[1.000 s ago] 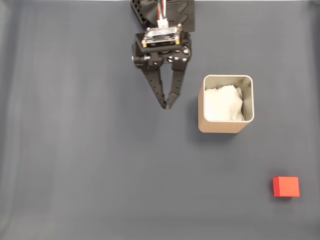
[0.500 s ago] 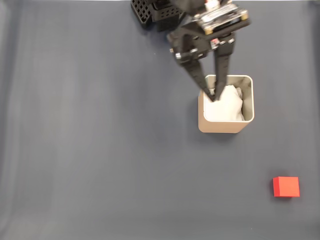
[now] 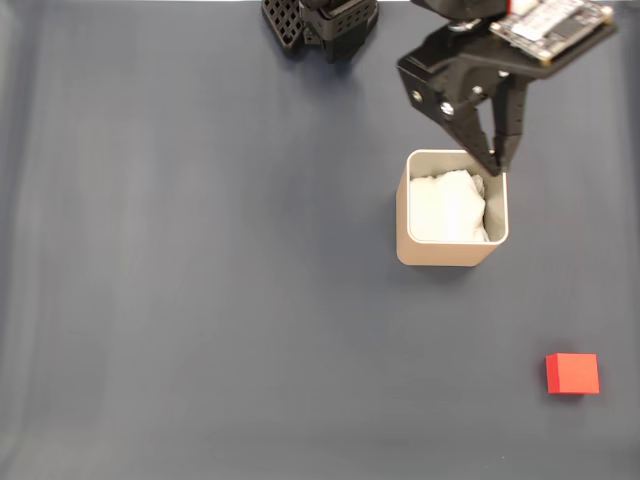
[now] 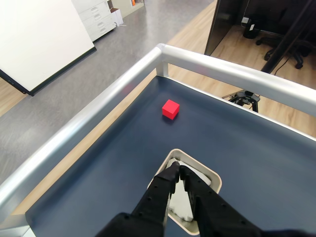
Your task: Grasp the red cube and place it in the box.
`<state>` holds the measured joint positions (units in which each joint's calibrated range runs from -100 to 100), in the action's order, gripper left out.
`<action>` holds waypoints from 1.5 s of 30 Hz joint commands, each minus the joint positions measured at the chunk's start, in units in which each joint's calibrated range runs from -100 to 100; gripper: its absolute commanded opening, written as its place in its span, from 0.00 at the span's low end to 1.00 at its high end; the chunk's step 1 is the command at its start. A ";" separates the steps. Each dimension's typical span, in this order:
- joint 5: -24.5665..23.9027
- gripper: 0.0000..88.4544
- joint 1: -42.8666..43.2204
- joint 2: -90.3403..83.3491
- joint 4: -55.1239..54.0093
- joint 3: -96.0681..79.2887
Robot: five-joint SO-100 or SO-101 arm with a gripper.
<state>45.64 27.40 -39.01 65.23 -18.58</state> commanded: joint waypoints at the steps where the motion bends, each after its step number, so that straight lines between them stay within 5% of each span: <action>1: -0.54 0.02 0.83 3.31 0.05 6.27; 26: 0.54 0.06 1.39 31.52 -2.49 31.89; 45: 0.00 0.28 0.26 45.37 -7.33 40.09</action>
<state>45.69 28.30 6.20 59.46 18.12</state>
